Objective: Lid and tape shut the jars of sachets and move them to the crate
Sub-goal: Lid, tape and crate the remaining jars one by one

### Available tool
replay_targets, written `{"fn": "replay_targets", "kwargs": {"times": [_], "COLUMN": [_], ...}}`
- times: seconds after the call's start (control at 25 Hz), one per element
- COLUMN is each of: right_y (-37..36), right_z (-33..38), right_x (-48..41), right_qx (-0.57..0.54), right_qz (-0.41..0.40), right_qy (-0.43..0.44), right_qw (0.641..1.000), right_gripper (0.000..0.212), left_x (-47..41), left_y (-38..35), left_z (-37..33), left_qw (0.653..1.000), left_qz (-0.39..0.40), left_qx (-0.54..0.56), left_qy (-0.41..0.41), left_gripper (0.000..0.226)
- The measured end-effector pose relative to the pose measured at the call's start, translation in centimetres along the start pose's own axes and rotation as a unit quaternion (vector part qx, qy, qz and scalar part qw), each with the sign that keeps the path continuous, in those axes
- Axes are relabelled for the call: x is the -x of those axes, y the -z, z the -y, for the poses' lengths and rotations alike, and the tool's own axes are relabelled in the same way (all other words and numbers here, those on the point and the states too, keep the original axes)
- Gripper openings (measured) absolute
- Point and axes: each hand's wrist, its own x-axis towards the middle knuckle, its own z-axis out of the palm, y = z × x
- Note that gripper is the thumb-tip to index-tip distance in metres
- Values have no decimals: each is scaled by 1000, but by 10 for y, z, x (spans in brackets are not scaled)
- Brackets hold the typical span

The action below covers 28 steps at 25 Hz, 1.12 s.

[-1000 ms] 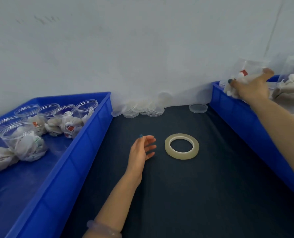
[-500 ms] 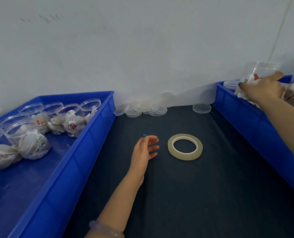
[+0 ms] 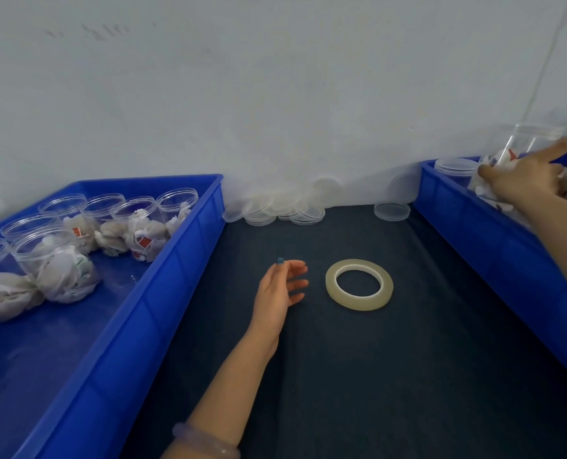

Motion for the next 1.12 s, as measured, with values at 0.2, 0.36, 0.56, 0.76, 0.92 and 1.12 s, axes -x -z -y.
{"fn": "replay_targets", "kwargs": {"times": [0.2,0.36,0.56,0.76,0.92,1.12], "right_y": [3,5,7,2,3,3], "right_z": [-5,-10,-12,-13,-14,-15], "right_x": [-4,-8,-7,-9,-13,-11], "right_qx": [37,114,207,290,340,320], "right_qz": [2,30,58,69,66,61], "right_qy": [-4,15,46,78,74,73], "right_qw": [999,993,976,951,935,942], "right_gripper": [111,125,125,106,100,102], "left_x": [0,1,3,5,5,5], "left_y": [1,0,-1,-1,-1,-2], "left_z": [1,1,-1,-2,0,3], "left_qw": [1000,1000,1000,1000,999,997], "left_qz": [0,2,5,5,11,17], "left_qx": [2,2,3,-1,-32,-63], "left_qy": [-3,-3,-3,5,20,26], "left_gripper": [38,37,37,34,20,16]}}
